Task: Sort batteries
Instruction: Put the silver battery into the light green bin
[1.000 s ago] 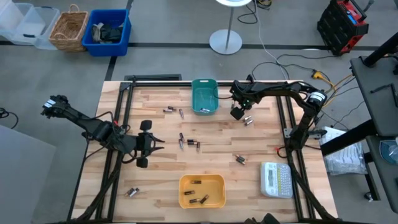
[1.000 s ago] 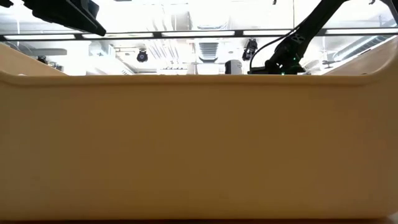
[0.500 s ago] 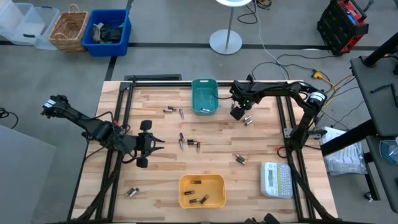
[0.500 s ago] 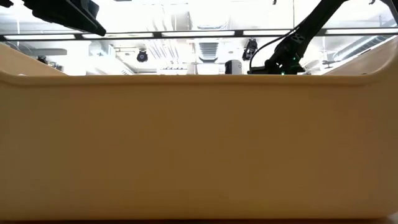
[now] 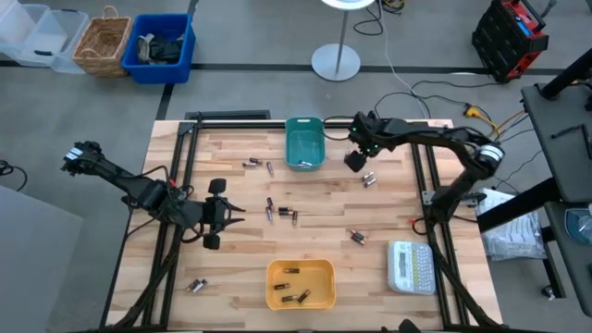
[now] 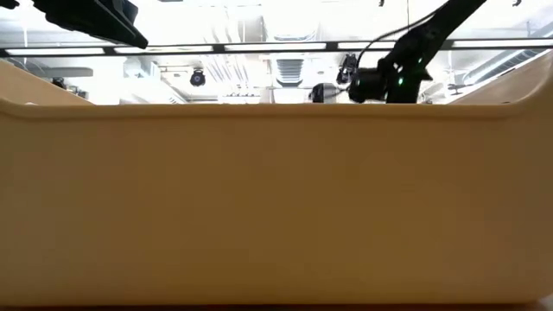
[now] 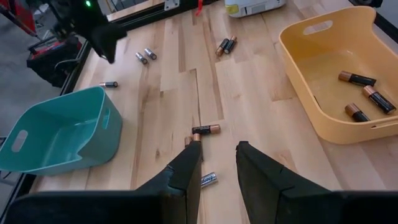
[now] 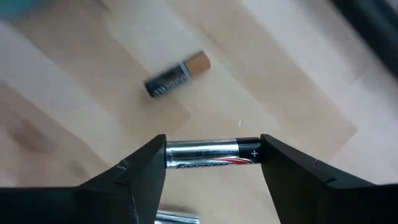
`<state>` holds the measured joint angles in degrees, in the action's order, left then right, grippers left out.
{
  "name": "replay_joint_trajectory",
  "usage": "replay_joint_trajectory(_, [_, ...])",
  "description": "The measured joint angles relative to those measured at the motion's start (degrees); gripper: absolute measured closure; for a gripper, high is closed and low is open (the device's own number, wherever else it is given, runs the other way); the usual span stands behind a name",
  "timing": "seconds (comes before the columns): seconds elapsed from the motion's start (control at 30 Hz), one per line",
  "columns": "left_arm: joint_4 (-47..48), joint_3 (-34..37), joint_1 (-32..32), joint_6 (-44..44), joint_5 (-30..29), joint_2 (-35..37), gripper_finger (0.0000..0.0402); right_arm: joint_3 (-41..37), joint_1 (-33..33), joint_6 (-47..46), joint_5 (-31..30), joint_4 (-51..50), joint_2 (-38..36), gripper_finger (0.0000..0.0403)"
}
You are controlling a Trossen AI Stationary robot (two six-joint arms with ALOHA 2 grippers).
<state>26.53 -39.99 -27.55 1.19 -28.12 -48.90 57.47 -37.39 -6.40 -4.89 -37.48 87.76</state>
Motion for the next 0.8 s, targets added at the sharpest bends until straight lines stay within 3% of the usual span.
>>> replay_joint_trajectory(0.17, [-0.03,0.0,0.0,-0.02,0.0,0.0,0.032,0.02,0.43,-1.07,4.16,4.78,-6.09,0.0175])
replay_joint_trajectory(0.33, [-0.44,0.0,0.0,-0.26,0.0,0.0,0.032,0.12,2.67,-1.89,11.11,15.83,-9.12,0.0171])
replay_joint_trajectory(0.5, [-0.47,0.0,0.0,-0.6,0.0,0.0,0.032,0.17,5.5,-1.96,17.18,27.14,-8.67,0.0176])
replay_joint_trajectory(0.8, [-0.42,0.0,0.0,-0.65,0.0,0.0,0.032,0.44,8.36,-1.44,17.39,34.92,-3.32,0.0171])
